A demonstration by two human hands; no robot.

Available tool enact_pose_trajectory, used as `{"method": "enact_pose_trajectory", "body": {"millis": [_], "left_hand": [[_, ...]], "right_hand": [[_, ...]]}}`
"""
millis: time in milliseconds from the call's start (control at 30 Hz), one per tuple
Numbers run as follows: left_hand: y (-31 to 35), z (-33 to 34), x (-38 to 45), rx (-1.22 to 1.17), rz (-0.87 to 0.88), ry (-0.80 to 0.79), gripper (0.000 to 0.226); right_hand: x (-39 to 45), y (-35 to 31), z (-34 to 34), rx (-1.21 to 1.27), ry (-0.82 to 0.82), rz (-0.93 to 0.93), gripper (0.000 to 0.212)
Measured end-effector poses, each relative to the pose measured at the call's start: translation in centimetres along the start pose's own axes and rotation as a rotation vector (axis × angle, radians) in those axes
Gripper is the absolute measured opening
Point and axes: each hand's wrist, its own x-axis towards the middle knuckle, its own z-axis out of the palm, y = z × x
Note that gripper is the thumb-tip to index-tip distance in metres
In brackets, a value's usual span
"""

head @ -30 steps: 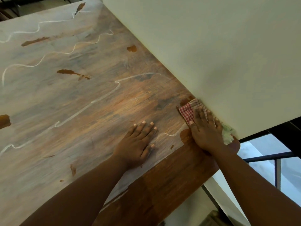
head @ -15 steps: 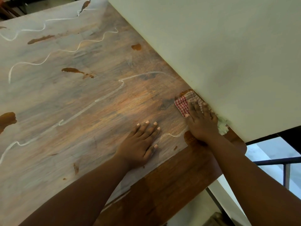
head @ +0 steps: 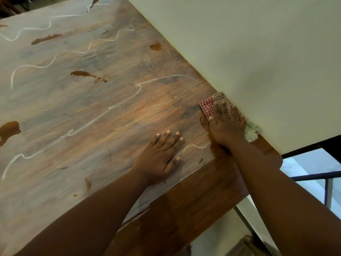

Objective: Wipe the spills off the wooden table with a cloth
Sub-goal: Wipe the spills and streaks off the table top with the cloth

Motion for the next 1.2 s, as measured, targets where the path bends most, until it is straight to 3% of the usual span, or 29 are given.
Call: {"method": "enact_pose_trajectory", "body": {"millis": [333, 600, 833, 1033, 1200], "left_hand": [[-0.2, 0.3, 0.2, 0.005, -0.009, 0.009, 0.070], [-0.5, 1.0, 0.2, -0.011, 0.026, 0.046, 0.068], [-1.7, -0.7, -0.1, -0.284, 0.063, 0.022, 0.066], [-8.9, -2.4, -3.0, 0.011, 0.199, -0.083, 0.064], [-11.3, -2.1, -4.1, 0.104, 0.286, -0.059, 0.062]], "right_hand": [[-9.4, -0.9, 3.9, -0.002, 0.061, -0.154, 0.061], [-5.1, -1.8, 2.5, 0.044, 0.055, 0.060, 0.056], [-11.4, -8.2, 5.4, 0.036, 0.068, 0.093, 0.057], [-19.4, -14.8, 8.0, 0.014, 0.038, 0.073, 0.062], [-20.2, -15.3, 8.2, 0.042, 0.069, 0.055, 0.059]]}}
